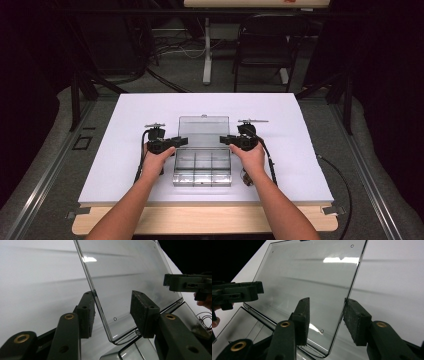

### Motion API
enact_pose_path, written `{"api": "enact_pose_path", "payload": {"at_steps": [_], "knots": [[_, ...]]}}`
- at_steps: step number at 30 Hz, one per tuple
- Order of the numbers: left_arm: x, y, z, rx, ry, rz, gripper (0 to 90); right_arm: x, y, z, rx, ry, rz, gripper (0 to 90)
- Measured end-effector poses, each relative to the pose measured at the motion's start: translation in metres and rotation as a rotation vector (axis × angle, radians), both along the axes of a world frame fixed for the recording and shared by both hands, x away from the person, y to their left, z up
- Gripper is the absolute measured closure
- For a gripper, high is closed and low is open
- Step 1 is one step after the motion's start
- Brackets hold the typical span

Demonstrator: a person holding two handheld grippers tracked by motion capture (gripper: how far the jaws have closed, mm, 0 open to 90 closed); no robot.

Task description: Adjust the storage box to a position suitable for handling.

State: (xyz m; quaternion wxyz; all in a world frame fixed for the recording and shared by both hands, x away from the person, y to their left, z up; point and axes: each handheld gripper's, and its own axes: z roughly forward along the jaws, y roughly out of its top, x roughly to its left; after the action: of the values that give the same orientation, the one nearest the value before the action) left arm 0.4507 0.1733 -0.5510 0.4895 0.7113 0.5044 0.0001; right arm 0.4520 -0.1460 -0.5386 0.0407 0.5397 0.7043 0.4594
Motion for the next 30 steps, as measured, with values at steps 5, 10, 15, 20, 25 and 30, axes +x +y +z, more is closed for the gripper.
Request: {"api": "enact_pose_path", "payload": {"at_steps": [5,10,15,20,25,30], "knots": [[0.0008,-0.0005,-0.0009,-0.002,0.009,-0.001,53.8,0.0013,-0.0005,-0.0011,0.008,0.020,-0.006,56.4],[0.0014,-0.0002,-0.0015,-0.001,0.017,-0.004,53.0,0.0018,-0.0002,-0.0018,0.012,0.034,-0.005,55.4],[0.0020,-0.0002,-0.0024,-0.008,0.024,0.000,52.6,0.0028,-0.0007,-0.0029,0.020,0.045,-0.003,54.9],[0.0025,0.0002,-0.0031,-0.009,0.031,-0.001,51.9,0.0038,-0.0010,-0.0047,0.035,0.057,-0.008,54.4],[0.0026,0.0000,-0.0036,-0.005,0.032,0.001,51.1,0.0045,-0.0013,-0.0055,0.040,0.070,-0.008,53.9],[0.0028,0.0000,-0.0041,-0.008,0.035,0.003,50.9,0.0046,-0.0011,-0.0059,0.044,0.080,-0.016,53.8]]}}
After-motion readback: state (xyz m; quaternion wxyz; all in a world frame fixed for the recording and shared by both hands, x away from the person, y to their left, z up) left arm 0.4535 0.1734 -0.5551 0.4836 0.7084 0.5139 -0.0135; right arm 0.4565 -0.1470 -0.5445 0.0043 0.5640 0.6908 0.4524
